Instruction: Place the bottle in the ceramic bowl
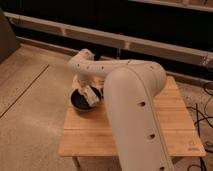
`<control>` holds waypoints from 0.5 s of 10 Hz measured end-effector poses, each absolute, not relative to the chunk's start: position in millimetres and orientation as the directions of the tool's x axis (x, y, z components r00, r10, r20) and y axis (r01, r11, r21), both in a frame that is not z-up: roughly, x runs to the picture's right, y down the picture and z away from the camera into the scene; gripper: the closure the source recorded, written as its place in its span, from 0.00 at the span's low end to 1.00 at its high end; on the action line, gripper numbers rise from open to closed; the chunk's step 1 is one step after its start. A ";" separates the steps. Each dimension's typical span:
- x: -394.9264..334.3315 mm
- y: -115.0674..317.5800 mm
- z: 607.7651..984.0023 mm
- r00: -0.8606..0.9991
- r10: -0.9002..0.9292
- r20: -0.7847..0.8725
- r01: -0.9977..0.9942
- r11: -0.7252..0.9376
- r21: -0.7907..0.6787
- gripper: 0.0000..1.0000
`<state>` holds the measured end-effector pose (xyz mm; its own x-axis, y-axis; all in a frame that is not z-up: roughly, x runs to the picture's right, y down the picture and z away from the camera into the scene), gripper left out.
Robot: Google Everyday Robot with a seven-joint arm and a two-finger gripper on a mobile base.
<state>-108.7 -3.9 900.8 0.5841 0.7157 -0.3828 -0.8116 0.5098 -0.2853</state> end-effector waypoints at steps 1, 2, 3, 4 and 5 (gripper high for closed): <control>-108.0 -4.5 901.4 0.583 0.716 -0.385 -0.812 0.508 -0.286 0.34; -107.5 -5.7 901.8 0.579 0.717 -0.388 -0.815 0.503 -0.287 0.34; -104.1 -12.5 901.4 0.558 0.731 -0.393 -0.829 0.477 -0.291 0.34; -99.5 -19.0 901.1 0.542 0.742 -0.394 -0.840 0.459 -0.290 0.34; -97.4 -19.2 901.2 0.538 0.743 -0.398 -0.842 0.455 -0.290 0.34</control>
